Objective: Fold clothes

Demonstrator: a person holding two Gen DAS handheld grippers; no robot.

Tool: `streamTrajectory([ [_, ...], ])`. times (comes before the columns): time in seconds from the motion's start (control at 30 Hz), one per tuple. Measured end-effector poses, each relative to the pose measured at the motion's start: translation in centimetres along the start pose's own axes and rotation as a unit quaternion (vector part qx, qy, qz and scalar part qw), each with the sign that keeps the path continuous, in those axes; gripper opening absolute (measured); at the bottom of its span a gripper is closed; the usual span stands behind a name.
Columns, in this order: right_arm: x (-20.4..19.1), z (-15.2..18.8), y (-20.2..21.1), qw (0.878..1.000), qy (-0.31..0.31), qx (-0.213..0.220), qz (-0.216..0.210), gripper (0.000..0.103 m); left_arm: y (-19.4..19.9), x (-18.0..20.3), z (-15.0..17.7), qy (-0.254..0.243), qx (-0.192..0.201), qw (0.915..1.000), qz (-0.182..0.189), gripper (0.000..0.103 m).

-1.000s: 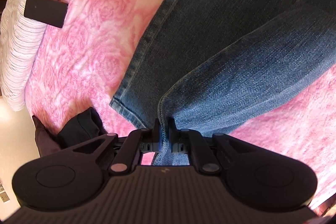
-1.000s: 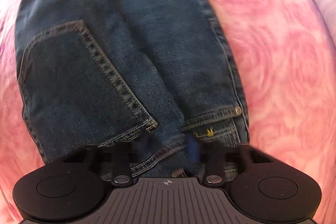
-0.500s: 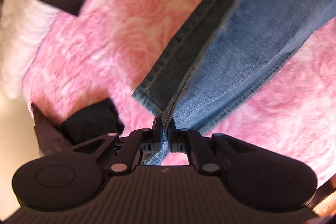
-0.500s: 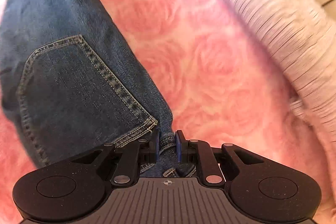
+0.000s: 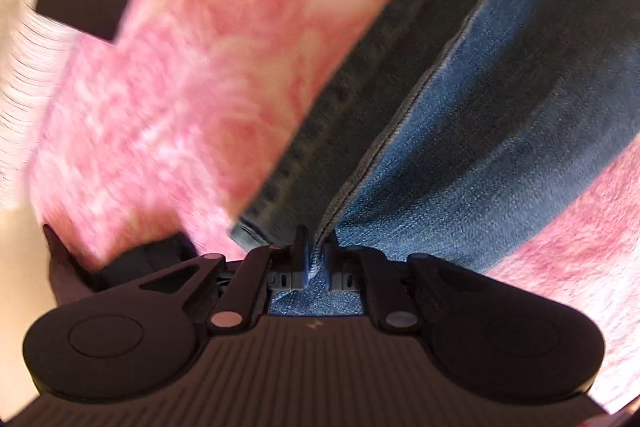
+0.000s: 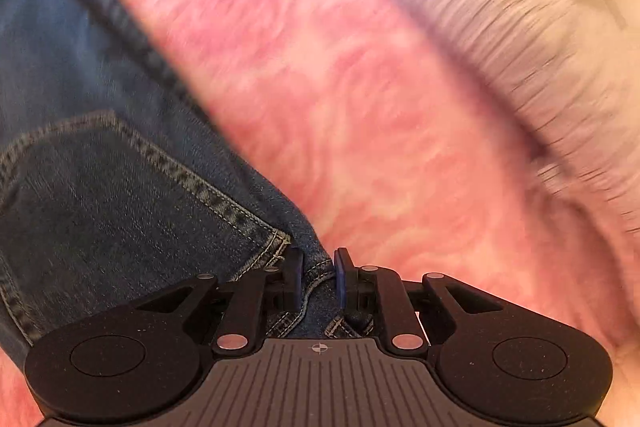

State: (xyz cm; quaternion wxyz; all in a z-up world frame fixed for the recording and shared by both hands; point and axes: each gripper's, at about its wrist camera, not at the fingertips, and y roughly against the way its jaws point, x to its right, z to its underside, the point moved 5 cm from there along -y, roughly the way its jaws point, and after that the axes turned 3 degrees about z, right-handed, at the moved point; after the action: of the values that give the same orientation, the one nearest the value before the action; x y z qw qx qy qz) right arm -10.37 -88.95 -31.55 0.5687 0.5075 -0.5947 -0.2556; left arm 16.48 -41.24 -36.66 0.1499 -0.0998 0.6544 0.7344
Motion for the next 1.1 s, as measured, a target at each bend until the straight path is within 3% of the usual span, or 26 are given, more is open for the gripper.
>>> streamTrajectory([
  [0.1, 0.6, 0.1, 0.9, 1.000, -0.013, -0.001, 0.014, 0.015, 1.1, -0.7, 0.1, 0.021, 0.016, 0.9996, -0.001, 0.006],
  [0.3, -0.6, 0.6, -1.2, 0.999, -0.008, -0.030, 0.020, 0.016, -0.5, 0.0, -1.0, 0.028, 0.014, 0.9994, -0.016, 0.009],
  [0.4, -0.9, 0.3, -0.5, 0.998, -0.003, -0.024, 0.059, 0.043, -0.5, 0.2, -0.8, 0.034, 0.012, 0.9991, -0.023, 0.010],
  [0.43, -0.8, 0.2, 0.1, 0.997, -0.005, -0.017, 0.073, 0.062, -0.4, 0.1, -0.5, 0.038, 0.011, 0.9990, -0.020, 0.011],
  [0.47, -0.8, 0.1, 0.7, 0.996, -0.007, -0.011, 0.087, 0.071, -0.1, 0.0, -0.1, 0.043, 0.012, 0.9988, -0.021, 0.016],
  [0.57, -1.3, -0.2, 3.6, 0.996, -0.030, 0.011, 0.087, 0.071, 1.2, -0.7, 1.1, 0.062, 0.016, 0.9974, -0.032, 0.029],
  [0.77, -6.7, -0.8, 9.6, 0.996, -0.039, 0.068, 0.049, 0.071, 5.7, -1.1, 4.7, 0.102, 0.023, 0.9931, -0.053, 0.029],
  [0.9, -12.0, -0.8, 12.6, 0.994, -0.042, 0.103, 0.001, 0.071, 8.3, 1.2, 7.5, 0.088, 0.022, 0.9934, -0.071, 0.030],
  [1.1, -20.2, -1.8, 14.9, 0.989, -0.013, 0.131, -0.064, 0.071, 9.2, 4.4, 11.9, 0.086, 0.017, 0.9942, -0.063, 0.034],
])
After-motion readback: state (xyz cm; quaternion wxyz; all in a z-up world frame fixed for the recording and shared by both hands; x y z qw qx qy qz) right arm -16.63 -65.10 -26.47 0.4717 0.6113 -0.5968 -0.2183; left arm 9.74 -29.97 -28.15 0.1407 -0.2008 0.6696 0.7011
